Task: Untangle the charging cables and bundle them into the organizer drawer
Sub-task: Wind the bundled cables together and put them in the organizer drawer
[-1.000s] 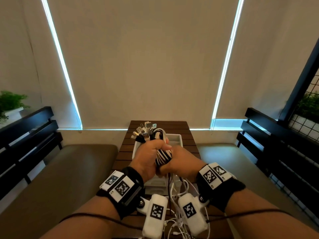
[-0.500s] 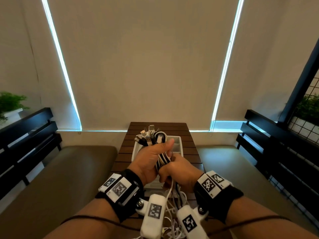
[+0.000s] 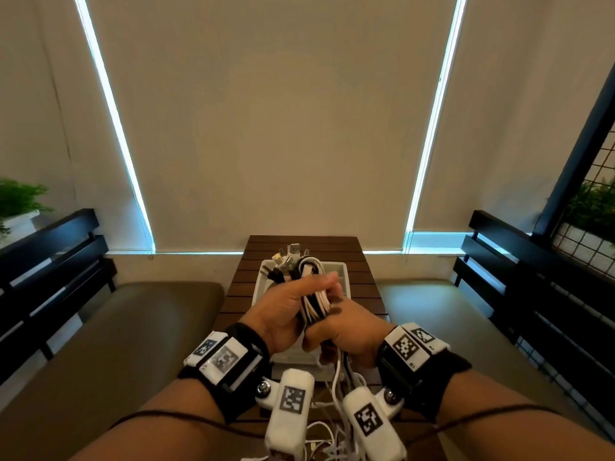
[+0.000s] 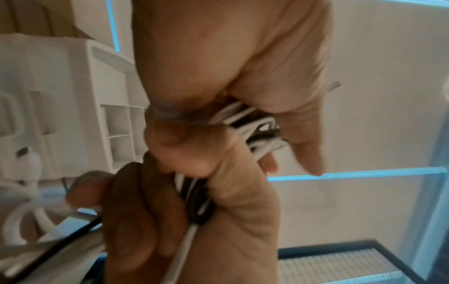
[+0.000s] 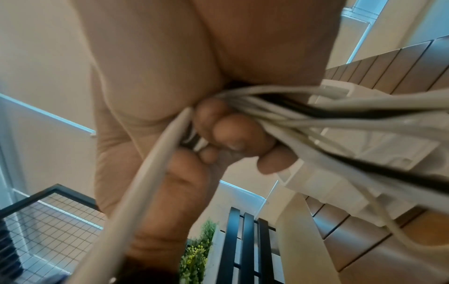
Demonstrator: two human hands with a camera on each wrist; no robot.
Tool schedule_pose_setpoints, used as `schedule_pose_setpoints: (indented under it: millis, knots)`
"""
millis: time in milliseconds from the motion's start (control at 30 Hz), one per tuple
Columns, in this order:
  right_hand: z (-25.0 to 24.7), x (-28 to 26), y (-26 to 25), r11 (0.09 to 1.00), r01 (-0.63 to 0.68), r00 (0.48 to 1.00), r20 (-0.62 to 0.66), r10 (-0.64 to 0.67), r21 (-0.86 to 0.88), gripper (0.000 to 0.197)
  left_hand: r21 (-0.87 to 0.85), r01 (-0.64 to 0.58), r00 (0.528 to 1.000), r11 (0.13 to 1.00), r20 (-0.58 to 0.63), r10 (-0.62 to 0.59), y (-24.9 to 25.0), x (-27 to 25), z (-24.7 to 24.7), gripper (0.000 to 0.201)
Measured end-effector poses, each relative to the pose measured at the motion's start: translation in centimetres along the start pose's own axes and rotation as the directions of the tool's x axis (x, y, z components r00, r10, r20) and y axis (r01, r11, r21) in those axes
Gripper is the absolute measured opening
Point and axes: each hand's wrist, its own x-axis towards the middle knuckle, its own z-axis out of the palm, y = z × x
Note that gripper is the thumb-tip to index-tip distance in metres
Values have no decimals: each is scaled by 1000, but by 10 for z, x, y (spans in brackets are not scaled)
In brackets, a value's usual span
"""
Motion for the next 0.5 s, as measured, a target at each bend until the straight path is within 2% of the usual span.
schedule_pose_setpoints:
  millis: [67,167,333,500]
  knots:
    - [0,-1,2,999,20,999,-24,-21,-43,22,-153,-71,995,986,65,81,-3,1,-1,65]
    - [-1,-2,1,998,2,999,-46,-5,-64,20,-287,-116,989,951,54,137,-8,2,4,54]
    - [-3,-5,0,998,-10,999,-32,9,-61,21,-230,-119,986,966,-143,88,-10,5,16,29]
    - [-4,-5,1,999,-34,999,28,34,-17,24,-141,-108,980,984,-179,82,-12,2,21,26]
